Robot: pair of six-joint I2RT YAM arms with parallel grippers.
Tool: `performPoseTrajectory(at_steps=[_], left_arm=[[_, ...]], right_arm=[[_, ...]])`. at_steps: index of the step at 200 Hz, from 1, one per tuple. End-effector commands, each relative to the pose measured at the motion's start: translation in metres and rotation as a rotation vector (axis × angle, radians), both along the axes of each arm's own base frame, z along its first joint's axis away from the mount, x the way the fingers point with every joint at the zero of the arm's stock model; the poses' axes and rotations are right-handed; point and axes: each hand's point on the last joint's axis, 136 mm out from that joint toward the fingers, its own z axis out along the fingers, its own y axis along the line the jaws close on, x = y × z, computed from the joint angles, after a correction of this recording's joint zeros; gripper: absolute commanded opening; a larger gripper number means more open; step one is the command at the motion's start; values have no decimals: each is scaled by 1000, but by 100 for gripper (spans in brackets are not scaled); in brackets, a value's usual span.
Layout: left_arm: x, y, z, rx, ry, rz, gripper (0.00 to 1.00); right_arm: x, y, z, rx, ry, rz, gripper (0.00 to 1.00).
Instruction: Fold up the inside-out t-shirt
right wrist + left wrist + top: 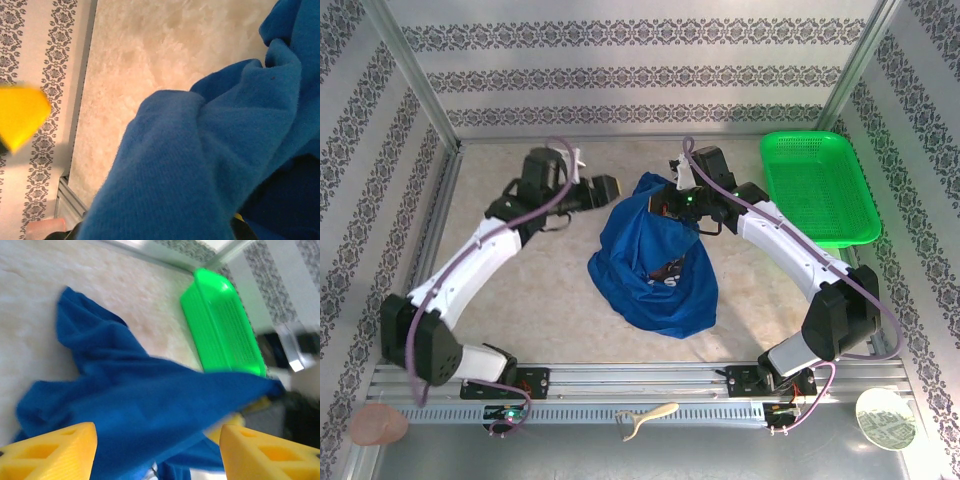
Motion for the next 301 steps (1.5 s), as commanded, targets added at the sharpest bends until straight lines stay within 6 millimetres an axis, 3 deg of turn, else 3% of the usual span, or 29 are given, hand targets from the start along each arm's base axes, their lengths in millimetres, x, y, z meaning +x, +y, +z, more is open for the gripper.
performPoseTrajectory(at_steps=[1,28,69,115,142,162,186,247,274,301], left_arm=[[-15,-9,-40,160,-19,71,68],[-9,-4,-75,226,-1,165,69],[12,-12,-104,346,31,140,72],[30,-17,-110,362,49,141,72],[35,-2,-122,461,81,189,71],[38,13,-129,505,102,232,65],[44,15,-132,511,112,223,62],[50,-35,-121,363,57,60,75],[39,-59,-107,252,7,-8,79],[26,-70,-104,172,-12,-41,84]], right_arm=[[5,10,12,53,-4,11,0],[3,13,15,64,2,22,0],[-2,10,16,70,13,17,0],[-2,9,27,96,2,5,0],[-2,8,37,106,-20,-3,0],[-3,6,45,118,-32,-10,0],[-5,5,57,149,-46,-15,0],[2,13,92,230,-88,-9,0],[7,12,90,230,-80,-13,0],[10,7,86,235,-71,-21,0]])
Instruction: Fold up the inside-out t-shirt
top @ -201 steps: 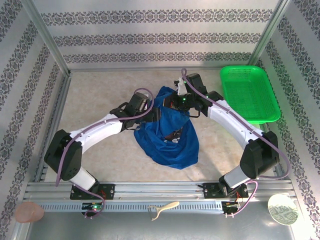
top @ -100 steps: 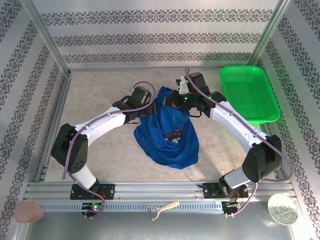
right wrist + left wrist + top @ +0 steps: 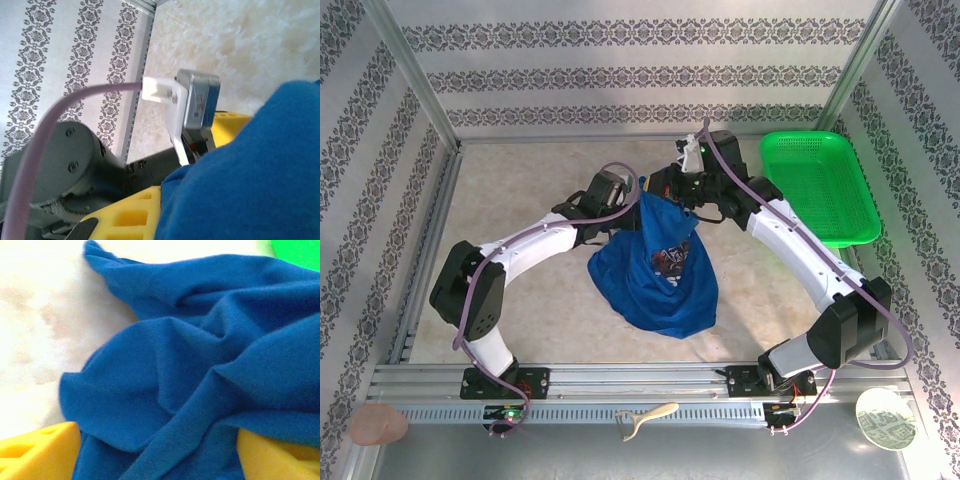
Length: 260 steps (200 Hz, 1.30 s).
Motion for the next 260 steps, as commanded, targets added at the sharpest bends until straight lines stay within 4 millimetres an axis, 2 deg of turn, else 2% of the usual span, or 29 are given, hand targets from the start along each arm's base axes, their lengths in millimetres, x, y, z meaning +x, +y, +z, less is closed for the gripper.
performPoseTrajectory(at_steps=[1,31,44,49,68,85,103,116,150,159,173,184,195,210,235,260], left_arm=[[-13,-23,22,-130,-53,-72,84],[-12,-34,6,-163,-23,-87,86],[-6,-41,-3,-174,0,-86,79],[-3,-44,-5,-181,4,-88,74],[5,-53,-14,-218,28,-87,31],[9,-52,-12,-254,35,-86,0],[10,-42,6,-299,17,-90,0],[10,-30,24,-342,1,-90,0],[2,-13,77,-484,-31,-163,0],[-2,-12,90,-514,-35,-192,0],[-8,-14,106,-557,-31,-247,0],[-11,-18,113,-583,-18,-281,0],[-12,-20,119,-603,-11,-304,0],[-12,-20,126,-624,-13,-310,0],[-15,-20,136,-638,-19,-321,0],[-19,-17,142,-641,-22,-328,0]], right_arm=[[6,0,17,47,-35,9,0],[6,-3,17,62,-34,8,0],[6,-4,19,69,-34,11,0],[6,-5,19,72,-33,12,0],[7,-7,20,83,-24,12,0],[8,-13,22,92,-19,4,0],[11,-24,15,84,-11,-26,0],[12,-34,1,68,9,-58,0],[25,-58,-58,-13,79,-151,1],[31,-65,-77,-49,97,-178,7],[42,-78,-104,-114,119,-223,24],[51,-89,-124,-167,131,-253,40],[57,-98,-138,-207,147,-273,48],[56,-106,-139,-211,148,-288,52],[37,-112,-117,-224,94,-299,54],[10,-113,-93,-273,30,-294,54]])
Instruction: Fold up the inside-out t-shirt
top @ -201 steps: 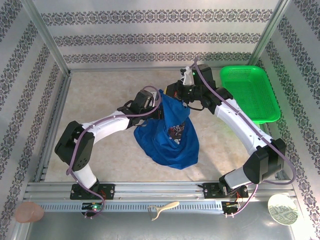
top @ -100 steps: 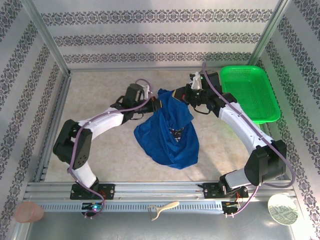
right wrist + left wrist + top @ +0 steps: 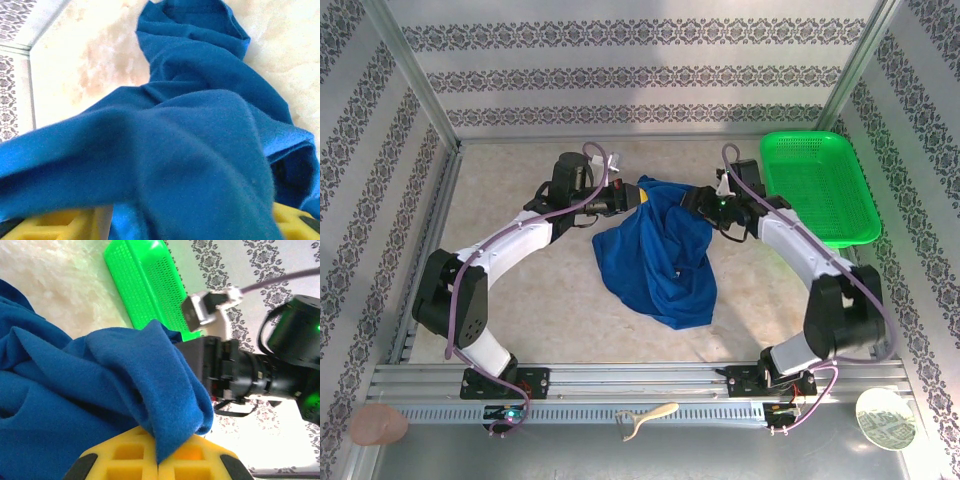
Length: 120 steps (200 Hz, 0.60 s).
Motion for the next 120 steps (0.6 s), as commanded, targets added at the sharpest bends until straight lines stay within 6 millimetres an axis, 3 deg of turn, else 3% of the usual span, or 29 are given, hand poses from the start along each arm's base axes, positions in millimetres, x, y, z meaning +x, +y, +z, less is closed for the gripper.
performPoseTrajectory(at_steps=[1,31,72,98,120], left_arm=[[-2,1,43,-71,-90,-31,0],[-4,5,51,-76,-100,-29,0],[-5,6,59,-86,-100,-33,0],[-8,7,63,-89,-109,-35,0],[-10,7,65,-98,-106,-34,0]], right_arm=[[-23,-4,34,-70,-105,17,54],[-43,0,50,-120,-146,36,61],[-57,23,61,-184,-195,72,64],[-53,38,51,-171,-172,60,63],[-32,43,29,-190,-135,-2,63]])
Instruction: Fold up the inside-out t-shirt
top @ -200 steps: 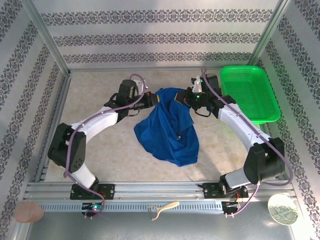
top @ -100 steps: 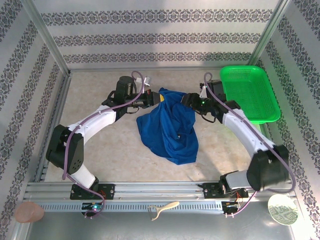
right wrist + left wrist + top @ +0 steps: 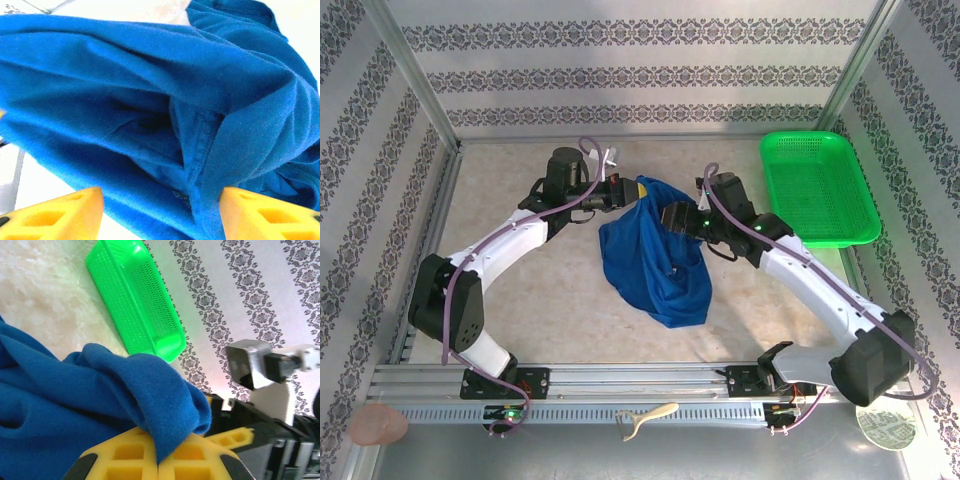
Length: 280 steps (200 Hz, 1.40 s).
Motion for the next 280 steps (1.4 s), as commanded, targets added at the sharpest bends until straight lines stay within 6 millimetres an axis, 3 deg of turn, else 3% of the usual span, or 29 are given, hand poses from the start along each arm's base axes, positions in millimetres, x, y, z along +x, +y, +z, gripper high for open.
performPoseTrajectory(at_steps=[1,23,47,68,85,91,96,106,114,128,154,191,224,255,267,280], left_arm=[[-5,4,40,-61,-75,-13,0],[-7,3,41,-79,-65,-16,0],[-7,2,40,-87,-49,-16,0],[-5,2,45,-111,-47,-9,0],[0,3,49,-133,-54,13,0],[3,5,49,-144,-50,28,0],[6,7,49,-154,-46,42,0],[15,13,50,-179,-40,81,0],[23,19,47,-191,-30,115,0],[38,32,39,-180,-1,181,0],[66,64,5,-45,70,333,0],[81,90,-39,180,135,420,0],[87,106,-74,302,180,473,0],[92,119,-89,392,188,486,0],[91,120,-89,423,180,463,17],[88,118,-78,434,151,438,28]], right_arm=[[29,-2,-14,-26,0,-114,63],[60,9,-33,-13,9,-163,63],[90,42,-52,29,66,-116,70],[105,62,-90,21,153,-79,73],[108,61,-110,15,198,-64,62],[108,60,-112,26,205,-53,50],[107,58,-112,36,206,-43,35],[107,53,-105,55,195,-28,11],[107,51,-95,86,180,-3,0],[104,49,-70,161,134,64,0],[83,49,-18,281,56,204,0],[51,48,33,426,-65,348,0],[41,45,46,540,-124,389,0],[41,41,52,613,-166,394,0],[43,38,48,611,-157,375,0],[47,36,44,607,-147,350,0]])
